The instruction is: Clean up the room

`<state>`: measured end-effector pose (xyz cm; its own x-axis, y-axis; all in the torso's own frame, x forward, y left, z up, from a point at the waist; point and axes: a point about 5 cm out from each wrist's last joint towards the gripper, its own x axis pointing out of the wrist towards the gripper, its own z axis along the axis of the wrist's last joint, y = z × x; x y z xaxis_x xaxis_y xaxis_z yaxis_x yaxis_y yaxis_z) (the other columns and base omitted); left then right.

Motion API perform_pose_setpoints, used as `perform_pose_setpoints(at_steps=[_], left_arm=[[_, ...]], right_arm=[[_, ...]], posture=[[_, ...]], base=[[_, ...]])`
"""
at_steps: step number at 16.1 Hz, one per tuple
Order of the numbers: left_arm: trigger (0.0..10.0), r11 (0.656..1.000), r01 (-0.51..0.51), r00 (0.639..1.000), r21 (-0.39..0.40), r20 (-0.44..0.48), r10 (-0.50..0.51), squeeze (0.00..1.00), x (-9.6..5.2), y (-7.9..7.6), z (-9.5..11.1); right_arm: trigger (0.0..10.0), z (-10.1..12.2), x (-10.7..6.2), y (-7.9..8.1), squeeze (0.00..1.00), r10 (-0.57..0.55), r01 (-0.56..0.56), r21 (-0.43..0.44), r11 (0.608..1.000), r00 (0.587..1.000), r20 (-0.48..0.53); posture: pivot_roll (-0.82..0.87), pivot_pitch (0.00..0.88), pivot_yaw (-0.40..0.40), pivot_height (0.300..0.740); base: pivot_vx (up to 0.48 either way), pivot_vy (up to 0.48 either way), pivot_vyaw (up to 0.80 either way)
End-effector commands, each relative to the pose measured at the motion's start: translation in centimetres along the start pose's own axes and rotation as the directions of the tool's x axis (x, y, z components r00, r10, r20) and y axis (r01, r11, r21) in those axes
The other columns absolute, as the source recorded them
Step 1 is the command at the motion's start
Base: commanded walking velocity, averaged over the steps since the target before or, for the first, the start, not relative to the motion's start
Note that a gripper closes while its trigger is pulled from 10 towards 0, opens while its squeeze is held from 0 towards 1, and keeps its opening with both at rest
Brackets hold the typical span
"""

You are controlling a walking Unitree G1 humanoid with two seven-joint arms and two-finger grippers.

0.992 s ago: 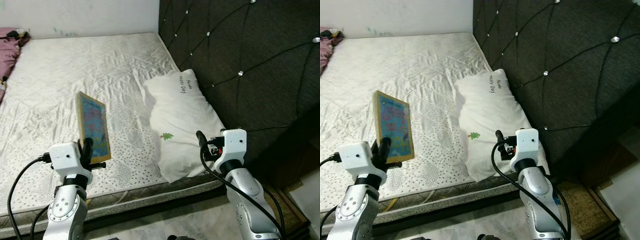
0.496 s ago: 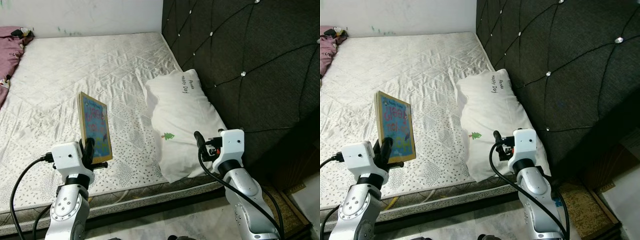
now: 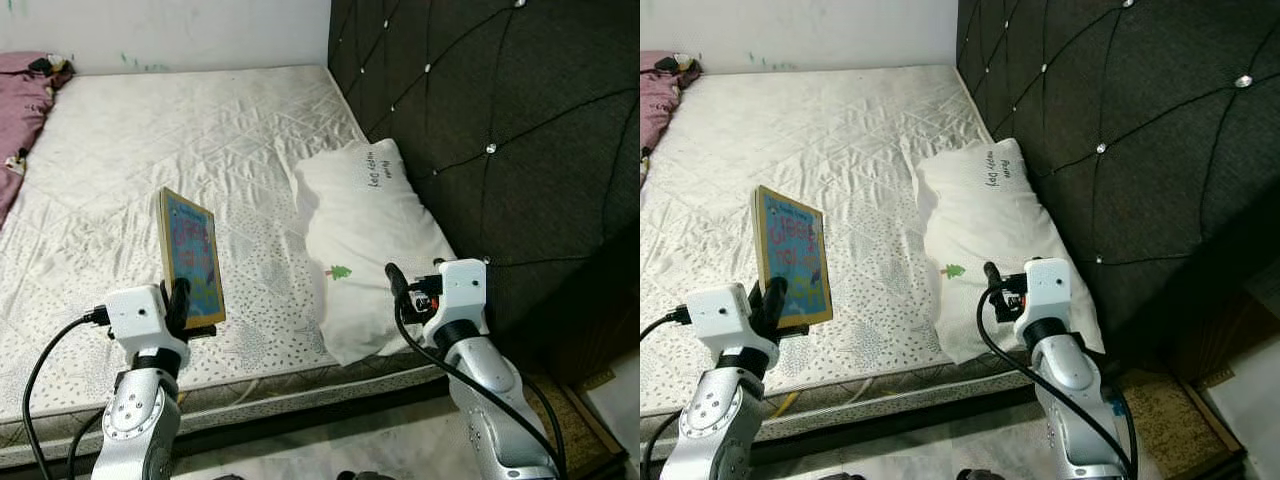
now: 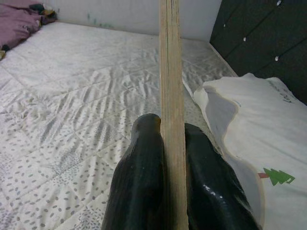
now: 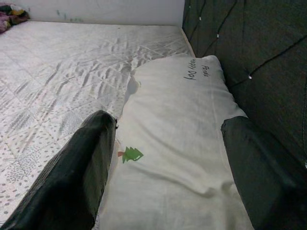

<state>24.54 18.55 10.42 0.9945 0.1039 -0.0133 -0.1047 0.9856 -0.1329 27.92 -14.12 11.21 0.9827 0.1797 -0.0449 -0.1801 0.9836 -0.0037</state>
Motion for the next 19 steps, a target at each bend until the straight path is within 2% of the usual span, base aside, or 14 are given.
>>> perform_pose_setpoints(at_steps=[1, 7, 8, 13, 19], left_arm=[[10.0, 1.000, 0.011, 1.000, 0.003, 0.028, -0.011, 0.00, 0.3, -0.3, 0.6], [10.0, 1.000, 0.013, 0.999, -0.001, 0.033, -0.013, 0.00, 0.5, -0.4, 0.6], [10.0, 1.000, 0.001, 0.999, -0.023, 0.033, 0.000, 0.00, 0.5, -0.4, 0.6], [10.0, 0.999, -0.004, 0.999, -0.038, 0.040, 0.005, 0.00, 0.5, 0.0, 0.7], [10.0, 0.999, -0.013, 0.999, -0.041, 0.032, 0.014, 0.00, 0.5, 0.2, 0.4]], right_arm=[[10.0, -0.4, 0.0, 0.0, 0.00, -0.004, 0.004, 0.005, 1.000, 1.000, -0.013], [10.0, -0.5, -0.1, 0.1, 0.00, 0.005, -0.004, 0.009, 1.000, 1.000, -0.014], [10.0, -0.4, 0.1, 0.0, 0.00, 0.005, -0.005, 0.002, 1.000, 1.000, -0.007], [10.0, 0.1, 1.1, -0.9, 0.00, -0.001, 0.001, -0.017, 1.000, 1.000, 0.006], [10.0, 0.1, 1.4, -0.5, 0.00, 0.030, -0.029, -0.020, 0.999, 0.999, 0.014]], posture=[[0.02, 0.126, -0.013, 0.680], [0.02, 0.123, -0.015, 0.615], [0.02, 0.122, -0.018, 0.605], [0.02, 0.116, -0.020, 0.605], [0.02, 0.103, -0.022, 0.605]], base=[[0.000, 0.000, 0.00], [0.000, 0.000, 0.00], [0.000, 0.000, 0.00], [0.000, 0.000, 0.00], [0.000, 0.000, 0.00]])
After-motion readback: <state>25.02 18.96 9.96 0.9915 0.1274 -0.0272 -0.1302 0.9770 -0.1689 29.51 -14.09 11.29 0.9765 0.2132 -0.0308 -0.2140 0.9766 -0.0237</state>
